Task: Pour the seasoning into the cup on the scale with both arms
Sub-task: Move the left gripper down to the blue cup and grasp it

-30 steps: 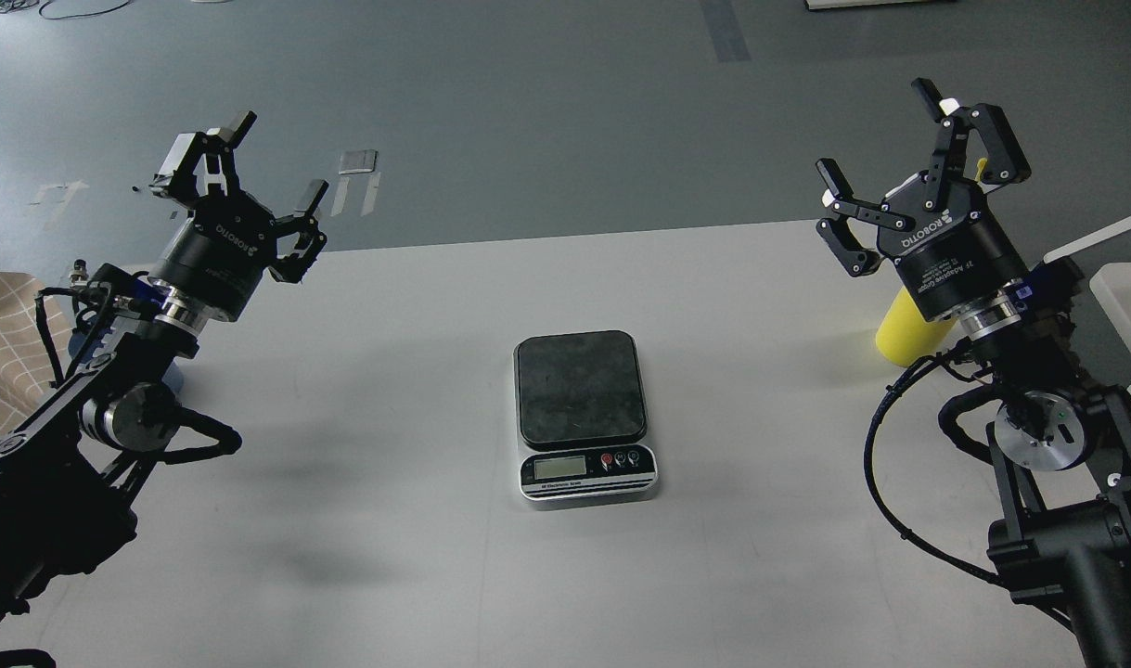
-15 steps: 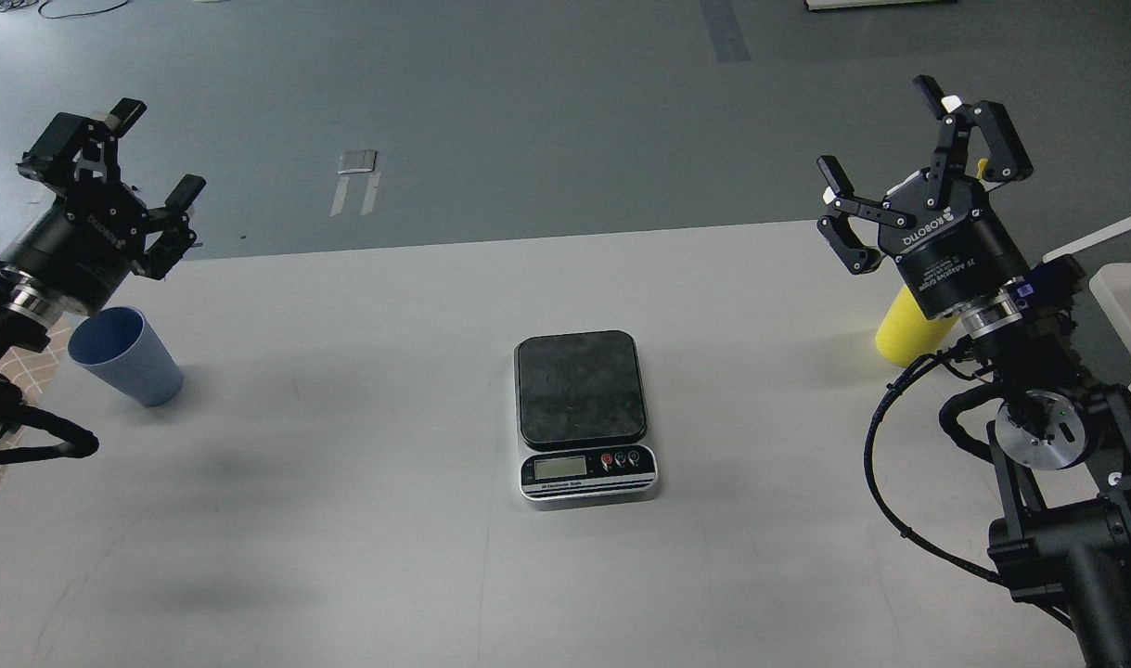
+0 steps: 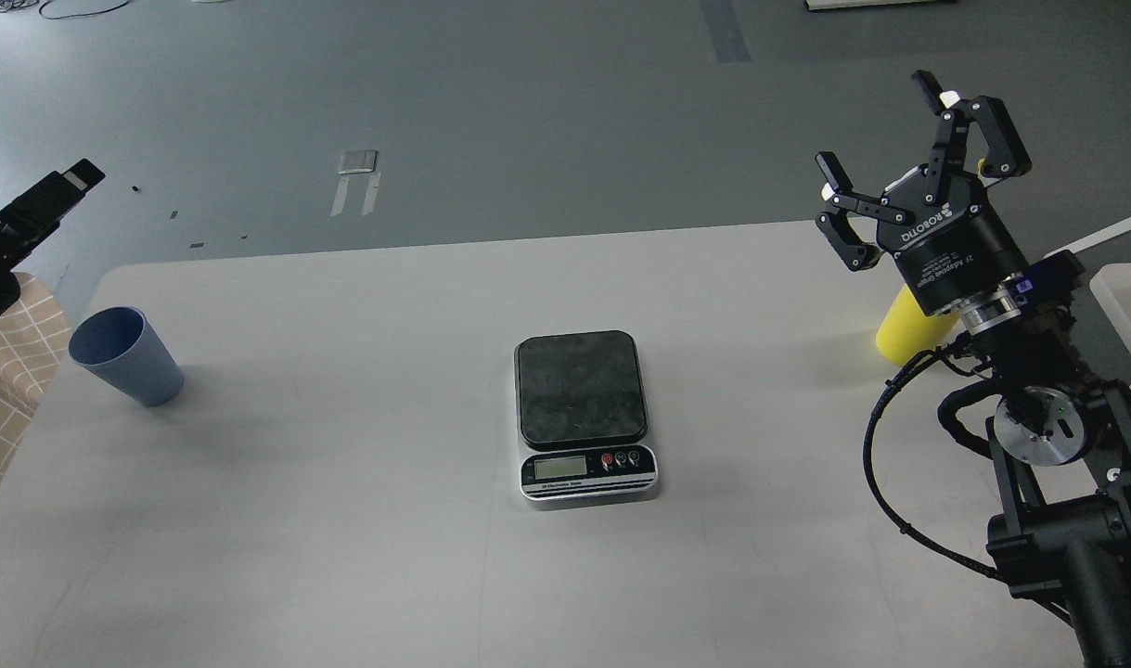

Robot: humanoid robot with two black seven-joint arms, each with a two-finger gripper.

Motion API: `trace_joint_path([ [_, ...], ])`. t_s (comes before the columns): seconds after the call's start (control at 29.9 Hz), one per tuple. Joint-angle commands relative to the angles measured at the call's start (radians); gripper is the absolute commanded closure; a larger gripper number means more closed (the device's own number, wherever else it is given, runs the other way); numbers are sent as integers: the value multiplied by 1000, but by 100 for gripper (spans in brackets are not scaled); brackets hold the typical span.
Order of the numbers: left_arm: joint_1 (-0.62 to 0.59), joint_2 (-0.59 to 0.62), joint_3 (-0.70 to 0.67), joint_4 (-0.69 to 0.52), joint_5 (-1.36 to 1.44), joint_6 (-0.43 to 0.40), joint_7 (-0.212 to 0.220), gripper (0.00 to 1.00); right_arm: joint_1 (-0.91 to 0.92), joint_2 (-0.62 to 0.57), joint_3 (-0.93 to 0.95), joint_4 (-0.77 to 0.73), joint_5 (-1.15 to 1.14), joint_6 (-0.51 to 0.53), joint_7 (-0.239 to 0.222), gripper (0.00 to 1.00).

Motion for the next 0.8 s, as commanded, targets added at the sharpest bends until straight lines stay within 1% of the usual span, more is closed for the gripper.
trace_joint_path([
  [0.0, 25, 21, 77, 34, 148, 192, 0, 2, 0, 0, 0, 0, 0, 0, 0, 0],
  [0.07, 25, 35, 129, 79, 221, 256, 0, 2, 0, 0, 0, 0, 0, 0, 0, 0],
  [0.13, 25, 37, 182, 152, 247, 286, 0, 2, -1, 0, 0, 0, 0, 0, 0, 0],
  [0.27, 25, 28, 229, 197, 249, 290, 0, 2, -1, 0, -1, 0, 0, 0, 0, 0],
  [0.37, 25, 18, 253, 202, 246, 292, 0, 2, -1, 0, -3, 0, 0, 0, 0, 0],
  [0.6, 25, -14, 261, 202, 236, 286, 0, 3, -3, 0, -5, 0, 0, 0, 0, 0],
  [0.77, 25, -49, 262, 203, 235, 257, 0, 3, -3, 0, -5, 0, 0, 0, 0, 0],
])
